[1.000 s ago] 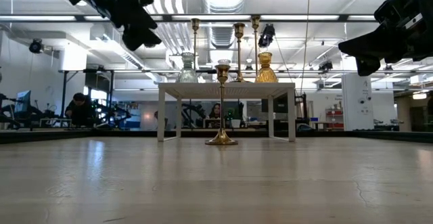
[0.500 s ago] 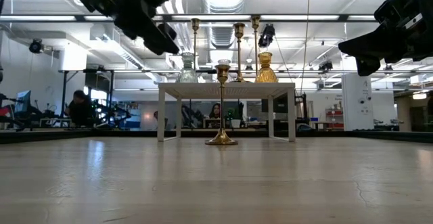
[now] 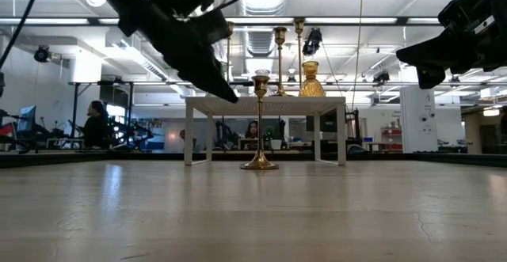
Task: Pick & Place candle stick holders
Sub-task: Put the small gold candlestick on the shelf, then put the gold candlestick on the shelf
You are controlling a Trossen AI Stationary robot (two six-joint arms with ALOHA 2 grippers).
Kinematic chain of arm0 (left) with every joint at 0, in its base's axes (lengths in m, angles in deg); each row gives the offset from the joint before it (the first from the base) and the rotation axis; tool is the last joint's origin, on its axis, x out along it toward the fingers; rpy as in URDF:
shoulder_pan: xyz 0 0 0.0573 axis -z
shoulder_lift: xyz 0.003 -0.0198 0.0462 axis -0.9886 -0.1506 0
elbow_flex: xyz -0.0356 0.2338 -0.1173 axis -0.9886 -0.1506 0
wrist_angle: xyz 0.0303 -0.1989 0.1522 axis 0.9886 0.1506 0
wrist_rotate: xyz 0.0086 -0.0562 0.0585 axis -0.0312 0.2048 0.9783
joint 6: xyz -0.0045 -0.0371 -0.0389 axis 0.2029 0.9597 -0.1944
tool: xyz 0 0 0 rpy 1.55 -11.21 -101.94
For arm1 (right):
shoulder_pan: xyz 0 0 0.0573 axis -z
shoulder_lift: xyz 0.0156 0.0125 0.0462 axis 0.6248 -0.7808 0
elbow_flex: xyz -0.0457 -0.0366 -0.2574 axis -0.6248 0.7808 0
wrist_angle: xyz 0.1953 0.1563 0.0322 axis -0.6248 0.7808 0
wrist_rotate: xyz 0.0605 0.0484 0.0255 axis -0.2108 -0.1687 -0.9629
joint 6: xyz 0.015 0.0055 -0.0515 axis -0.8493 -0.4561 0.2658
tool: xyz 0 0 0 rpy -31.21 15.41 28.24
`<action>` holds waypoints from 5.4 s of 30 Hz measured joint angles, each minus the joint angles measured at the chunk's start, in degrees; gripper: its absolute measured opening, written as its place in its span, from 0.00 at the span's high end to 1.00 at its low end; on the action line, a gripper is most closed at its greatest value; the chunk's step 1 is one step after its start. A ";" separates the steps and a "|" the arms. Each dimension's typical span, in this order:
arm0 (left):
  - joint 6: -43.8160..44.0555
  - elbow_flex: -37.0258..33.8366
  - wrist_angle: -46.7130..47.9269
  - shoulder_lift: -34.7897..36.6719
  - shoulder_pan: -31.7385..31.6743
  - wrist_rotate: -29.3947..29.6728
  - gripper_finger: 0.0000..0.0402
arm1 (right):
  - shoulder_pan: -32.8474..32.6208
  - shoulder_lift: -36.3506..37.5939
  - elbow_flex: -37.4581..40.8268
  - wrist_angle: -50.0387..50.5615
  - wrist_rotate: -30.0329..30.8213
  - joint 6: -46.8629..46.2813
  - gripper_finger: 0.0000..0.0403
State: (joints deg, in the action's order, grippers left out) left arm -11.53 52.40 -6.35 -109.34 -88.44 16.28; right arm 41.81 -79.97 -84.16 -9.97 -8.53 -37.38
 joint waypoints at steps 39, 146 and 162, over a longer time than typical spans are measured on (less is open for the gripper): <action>10.62 0.15 -18.71 -9.69 -0.14 14.13 0.57 | 0.02 0.02 -0.01 0.00 0.01 0.00 0.98; 14.89 -1.03 -40.44 -19.94 2.94 12.57 0.96 | 0.00 0.04 -0.01 0.01 -0.01 0.00 0.98; 17.96 -1.01 -22.16 -0.30 2.79 17.13 0.96 | 0.02 0.04 -0.01 -0.01 0.03 0.00 0.98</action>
State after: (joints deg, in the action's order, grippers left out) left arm 6.44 51.39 -28.51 -109.64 -85.65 33.41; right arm 41.82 -79.93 -84.17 -9.98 -8.50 -37.38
